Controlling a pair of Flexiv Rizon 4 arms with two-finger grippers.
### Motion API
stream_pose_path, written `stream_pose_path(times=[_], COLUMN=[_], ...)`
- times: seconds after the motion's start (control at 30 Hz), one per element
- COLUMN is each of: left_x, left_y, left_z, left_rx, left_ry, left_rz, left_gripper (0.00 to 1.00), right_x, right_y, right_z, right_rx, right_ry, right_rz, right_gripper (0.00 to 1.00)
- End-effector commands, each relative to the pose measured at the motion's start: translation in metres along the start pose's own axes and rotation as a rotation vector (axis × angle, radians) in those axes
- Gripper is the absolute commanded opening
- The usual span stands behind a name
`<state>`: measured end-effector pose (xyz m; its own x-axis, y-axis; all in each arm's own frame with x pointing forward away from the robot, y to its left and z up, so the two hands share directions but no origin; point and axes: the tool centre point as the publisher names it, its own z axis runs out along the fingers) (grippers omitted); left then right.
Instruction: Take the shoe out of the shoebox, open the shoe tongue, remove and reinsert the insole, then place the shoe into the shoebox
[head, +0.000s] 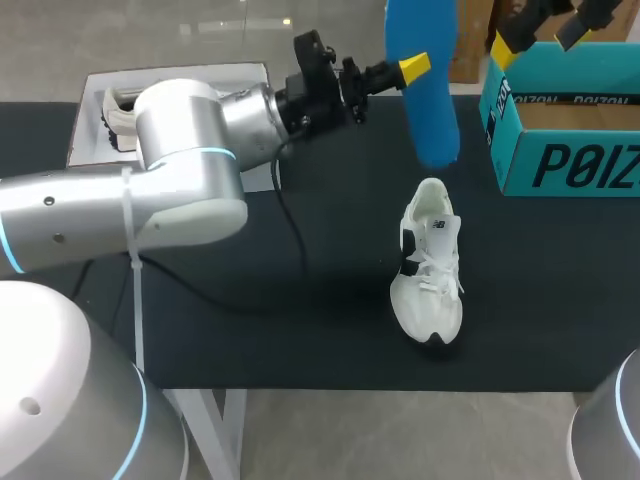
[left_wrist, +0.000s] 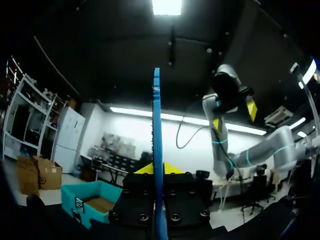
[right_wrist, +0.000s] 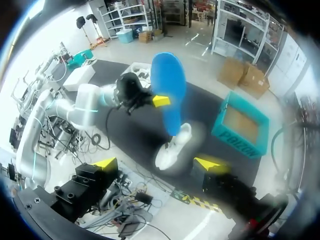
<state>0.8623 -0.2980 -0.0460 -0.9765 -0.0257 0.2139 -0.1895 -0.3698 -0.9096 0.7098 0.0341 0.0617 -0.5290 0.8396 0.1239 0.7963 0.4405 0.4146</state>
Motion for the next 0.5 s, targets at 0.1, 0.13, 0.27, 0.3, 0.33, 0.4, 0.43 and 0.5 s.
stream_pose_path(times=[0.1, 0.13, 0.27, 0.3, 0.33, 0.4, 0.43, 0.5], left_x=[-0.006, -0.006, -0.004, -0.004, -0.005, -0.007, -0.008, -0.009], left_y=[0.004, 0.003, 0.001, 0.000, -0.002, -0.003, -0.002, -0.001], left_z=[-0.006, -0.007, -0.012, -0.013, -0.015, -0.017, -0.018, -0.020], left_rx=[-0.149, -0.182, -0.247, -0.236, -0.213, -0.212, -0.194, -0.186], left_ry=[0.044, 0.047, 0.106, 0.121, 0.120, 0.132, 0.129, 0.141], left_rz=[-0.239, -0.255, -0.332, -0.364, -0.384, -0.424, -0.447, -0.467], left_gripper=[0.00, 0.00, 0.00, 0.00, 0.00, 0.00, 0.00, 0.00], right_x=[0.000, 0.000, 0.000, 0.000, 0.000, 0.000, 0.000, 0.000], right_y=[0.002, 0.002, 0.002, 0.002, 0.002, 0.002, 0.002, 0.002], right_z=[0.000, 0.000, 0.000, 0.000, 0.000, 0.000, 0.000, 0.000], right_rx=[0.005, 0.005, 0.005, 0.005, 0.005, 0.005, 0.005, 0.005], right_ry=[0.000, 0.000, 0.000, 0.000, 0.000, 0.000, 0.000, 0.000], right_rz=[0.001, 0.001, 0.001, 0.001, 0.001, 0.001, 0.001, 0.001], right_gripper=[1.00, 1.00, 1.00, 1.00, 1.00, 1.00, 1.00, 1.00])
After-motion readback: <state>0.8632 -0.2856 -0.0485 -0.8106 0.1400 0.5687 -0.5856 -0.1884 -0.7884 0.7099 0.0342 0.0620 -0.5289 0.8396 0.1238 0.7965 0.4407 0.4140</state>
